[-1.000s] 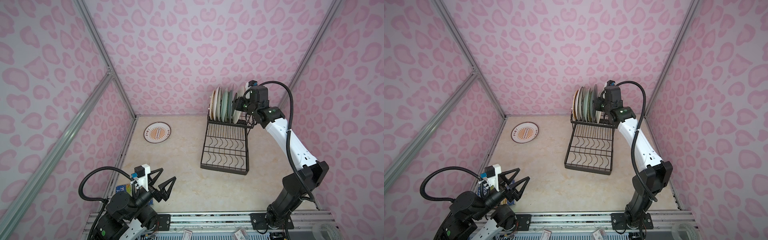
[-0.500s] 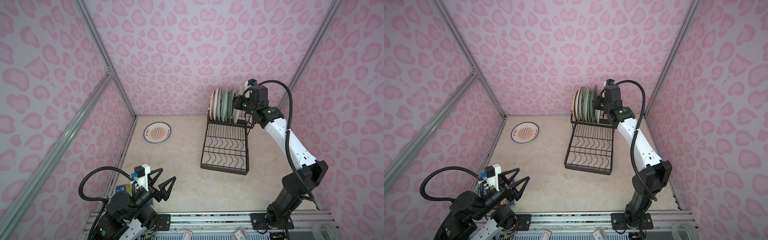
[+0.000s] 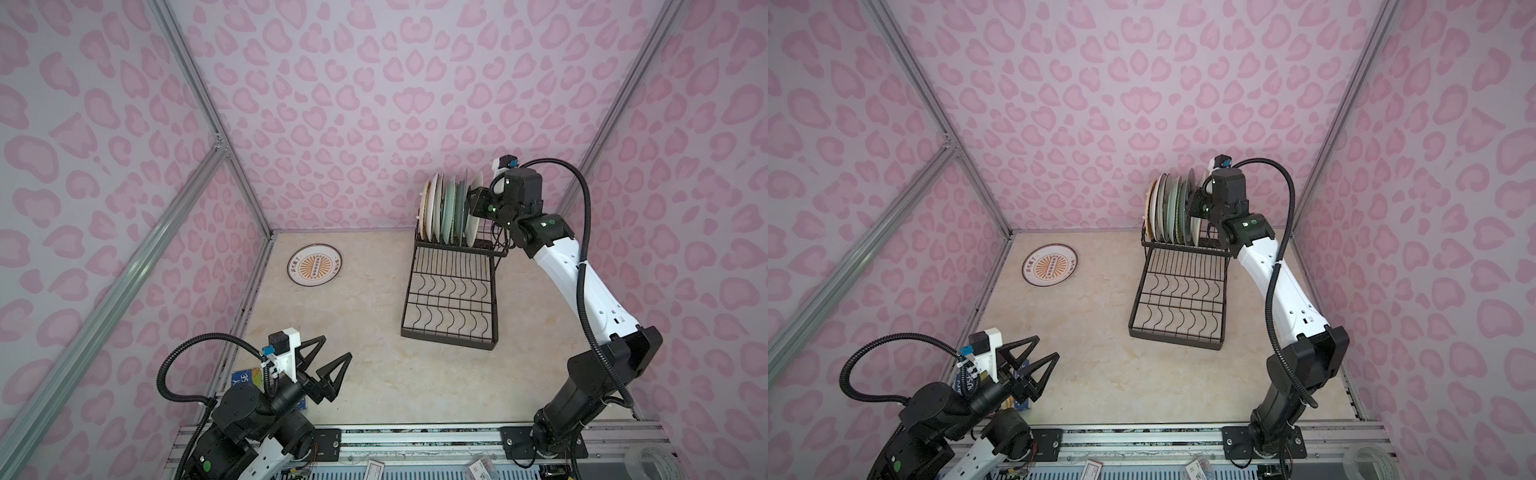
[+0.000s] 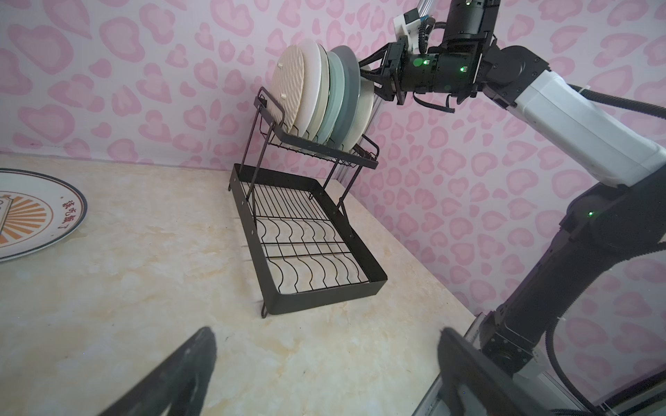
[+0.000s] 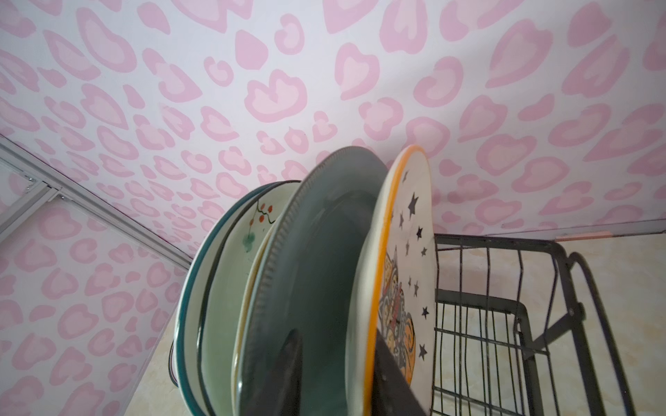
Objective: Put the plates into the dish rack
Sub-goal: 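Lower the star plate with the right gripper into the rack's upper tier, then open the right gripper and withdraw it from the rack toward the robot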
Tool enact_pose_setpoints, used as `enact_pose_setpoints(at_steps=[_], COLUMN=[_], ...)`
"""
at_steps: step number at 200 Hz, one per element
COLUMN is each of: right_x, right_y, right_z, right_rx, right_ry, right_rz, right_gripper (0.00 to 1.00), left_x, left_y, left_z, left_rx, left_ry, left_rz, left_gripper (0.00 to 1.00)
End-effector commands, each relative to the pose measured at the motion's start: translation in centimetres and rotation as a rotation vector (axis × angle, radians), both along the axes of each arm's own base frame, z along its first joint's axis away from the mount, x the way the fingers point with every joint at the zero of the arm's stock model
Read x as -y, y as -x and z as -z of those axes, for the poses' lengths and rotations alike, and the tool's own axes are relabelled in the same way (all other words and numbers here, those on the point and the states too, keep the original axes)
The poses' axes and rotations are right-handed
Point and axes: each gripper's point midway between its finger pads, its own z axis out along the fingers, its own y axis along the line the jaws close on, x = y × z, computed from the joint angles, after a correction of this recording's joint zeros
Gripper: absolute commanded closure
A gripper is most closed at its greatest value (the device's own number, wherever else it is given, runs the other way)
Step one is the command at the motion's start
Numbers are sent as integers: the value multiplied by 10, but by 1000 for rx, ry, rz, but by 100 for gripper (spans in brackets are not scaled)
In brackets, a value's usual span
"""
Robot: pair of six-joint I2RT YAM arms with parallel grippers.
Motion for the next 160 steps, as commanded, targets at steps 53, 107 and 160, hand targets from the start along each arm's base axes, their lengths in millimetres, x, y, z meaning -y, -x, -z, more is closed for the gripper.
enact_pose_setpoints(at_steps=[53, 107, 160], right_x=[1, 19, 35], right_y=[11, 43, 94], right_z=[-26, -54, -65], right_rx=[68, 160, 235], right_ry=[-24, -27, -46], right_rz=[-6, 29, 25], right_gripper=[63, 51, 24], left_x=[0, -1, -4], left_y=[-3, -8, -14], left_z=[-4, 1, 8], left_rx=[12, -17, -49], left_ry=[6, -7, -13], left_rz=[-13, -32, -74], left_gripper=[2, 3, 2])
